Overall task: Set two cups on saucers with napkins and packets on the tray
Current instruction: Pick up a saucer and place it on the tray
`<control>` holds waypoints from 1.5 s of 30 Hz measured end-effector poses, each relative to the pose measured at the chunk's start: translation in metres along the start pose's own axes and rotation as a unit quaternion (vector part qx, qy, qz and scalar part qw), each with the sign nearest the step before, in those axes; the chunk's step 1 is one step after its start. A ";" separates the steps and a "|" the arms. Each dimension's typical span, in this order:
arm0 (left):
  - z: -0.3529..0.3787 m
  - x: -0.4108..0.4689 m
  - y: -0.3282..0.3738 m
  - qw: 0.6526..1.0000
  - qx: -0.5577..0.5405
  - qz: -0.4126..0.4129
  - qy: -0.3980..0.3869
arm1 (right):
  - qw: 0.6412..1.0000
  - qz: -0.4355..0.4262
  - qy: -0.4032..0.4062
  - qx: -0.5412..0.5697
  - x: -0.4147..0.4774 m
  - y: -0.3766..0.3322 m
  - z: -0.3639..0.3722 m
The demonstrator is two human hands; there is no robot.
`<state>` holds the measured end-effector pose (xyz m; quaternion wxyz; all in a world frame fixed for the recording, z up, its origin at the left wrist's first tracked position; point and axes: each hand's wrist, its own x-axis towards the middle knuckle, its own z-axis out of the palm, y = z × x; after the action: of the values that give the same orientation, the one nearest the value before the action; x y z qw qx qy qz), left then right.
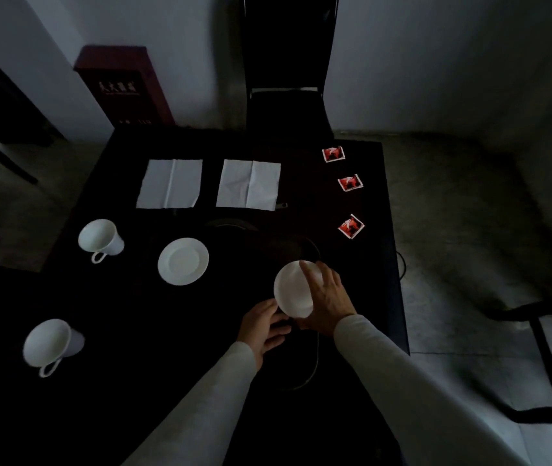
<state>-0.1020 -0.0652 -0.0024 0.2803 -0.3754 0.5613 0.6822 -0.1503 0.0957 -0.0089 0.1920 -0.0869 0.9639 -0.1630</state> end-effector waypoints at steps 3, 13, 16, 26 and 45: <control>-0.019 0.001 0.001 1.000 -0.010 -0.006 0.001 | 1.000 -0.005 -0.007 0.005 0.004 -0.015 0.007; -0.058 0.015 0.012 1.000 -0.002 -0.018 0.012 | 1.000 0.012 -0.015 0.019 0.024 -0.050 0.025; -0.064 0.022 0.018 1.000 0.003 -0.024 0.005 | 0.999 0.022 -0.017 0.027 0.034 -0.056 0.026; -0.072 0.053 0.040 0.999 -0.002 -0.037 0.004 | 0.990 0.082 -0.013 0.112 0.071 -0.061 0.038; -0.063 0.075 0.046 0.998 -0.021 -0.057 0.015 | 0.987 0.086 -0.002 0.135 0.093 -0.053 0.047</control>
<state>-0.1687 -0.1397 -0.0449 0.3017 -0.4229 0.5289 0.6712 -0.2108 0.0118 -0.0632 0.2170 0.0231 0.9366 -0.2743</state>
